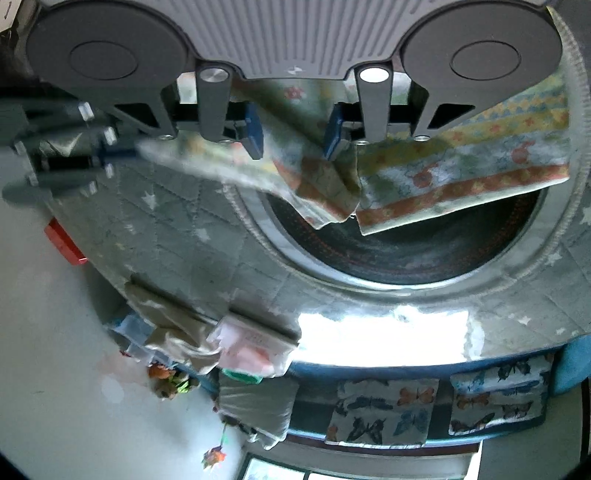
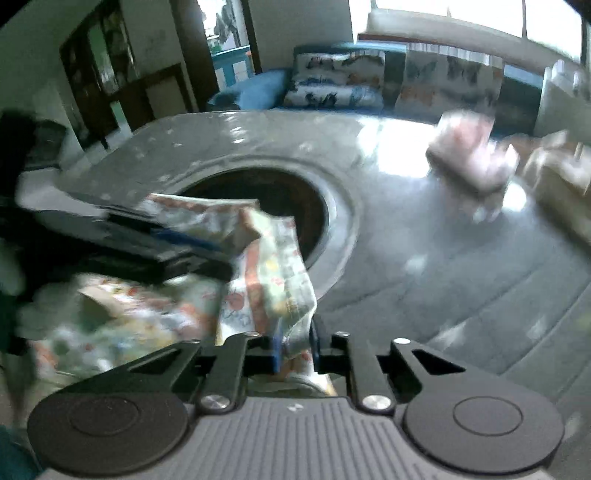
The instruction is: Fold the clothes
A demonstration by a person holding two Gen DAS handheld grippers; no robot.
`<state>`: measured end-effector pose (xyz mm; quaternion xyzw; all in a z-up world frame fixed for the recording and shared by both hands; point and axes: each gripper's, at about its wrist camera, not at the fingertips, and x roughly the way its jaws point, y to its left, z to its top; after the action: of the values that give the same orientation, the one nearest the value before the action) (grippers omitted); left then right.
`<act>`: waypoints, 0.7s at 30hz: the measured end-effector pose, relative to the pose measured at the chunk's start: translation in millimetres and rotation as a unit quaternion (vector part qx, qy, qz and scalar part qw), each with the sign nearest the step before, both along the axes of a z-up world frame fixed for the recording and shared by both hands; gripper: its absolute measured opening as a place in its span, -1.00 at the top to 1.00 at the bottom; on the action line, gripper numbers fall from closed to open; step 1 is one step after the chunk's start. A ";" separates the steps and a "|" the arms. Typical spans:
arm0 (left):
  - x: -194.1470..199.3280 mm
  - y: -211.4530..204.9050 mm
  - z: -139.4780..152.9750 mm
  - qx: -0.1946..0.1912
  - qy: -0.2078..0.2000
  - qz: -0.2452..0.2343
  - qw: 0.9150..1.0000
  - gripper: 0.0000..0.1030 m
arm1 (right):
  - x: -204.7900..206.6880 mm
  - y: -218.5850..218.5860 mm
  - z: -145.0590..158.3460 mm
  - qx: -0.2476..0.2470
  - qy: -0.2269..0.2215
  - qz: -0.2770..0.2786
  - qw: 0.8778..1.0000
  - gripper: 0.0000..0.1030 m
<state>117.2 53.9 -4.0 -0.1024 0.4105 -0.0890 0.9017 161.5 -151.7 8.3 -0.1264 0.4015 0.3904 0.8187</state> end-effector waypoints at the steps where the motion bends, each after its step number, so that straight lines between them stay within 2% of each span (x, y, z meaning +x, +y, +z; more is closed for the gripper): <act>1: -5.8 -0.6 1.4 -0.001 -0.002 -0.009 1.000 0.17 | 0.5 1.9 4.0 -0.011 -0.017 0.002 1.000 0.84; 2: -10.7 -2.1 1.5 0.000 -0.002 -0.017 1.000 0.16 | 4.8 5.1 6.9 -0.021 -0.032 0.001 0.999 0.84; 5: -19.3 -8.5 -4.6 0.004 0.012 -0.035 0.999 0.16 | 9.5 16.5 14.8 -0.069 -0.113 0.006 0.991 0.86; 8: -23.4 -11.4 -10.2 0.009 0.020 -0.044 0.999 0.15 | 18.8 30.8 10.4 -0.124 -0.201 0.006 0.972 0.86; 10: -24.1 -10.7 -9.0 0.007 0.020 -0.043 0.999 0.14 | 33.1 38.6 2.0 -0.145 -0.221 -0.012 0.964 0.79; 12: -24.9 -10.0 -7.9 0.006 0.019 -0.042 0.999 0.14 | 45.9 42.1 -2.6 -0.144 -0.227 -0.046 0.962 0.76; 14: -25.4 -7.5 -4.6 0.008 0.016 -0.041 0.999 0.14 | 52.2 42.6 -1.4 -0.122 -0.222 -0.066 0.965 0.76; 16: -25.2 -1.5 -1.7 0.013 0.014 -0.033 0.999 0.14 | 54.6 41.3 2.7 -0.085 -0.189 -0.061 0.976 0.74; 18: -24.2 8.7 3.0 0.017 0.009 -0.022 1.000 0.14 | 57.4 42.4 -0.2 -0.049 -0.128 -0.037 0.990 0.73; 20: -20.7 21.6 6.9 0.023 0.005 0.001 1.000 0.12 | 58.1 47.2 -11.1 -0.039 -0.086 -0.015 0.995 0.70; 21: -18.2 29.1 7.7 0.026 0.005 0.015 1.000 0.11 | 59.2 49.2 -17.8 -0.038 -0.071 -0.013 0.997 0.62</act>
<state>99.0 83.0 3.8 -0.0854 0.4161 -0.0647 0.9030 220.7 -102.5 -9.5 -0.1795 0.3589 0.3543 0.8446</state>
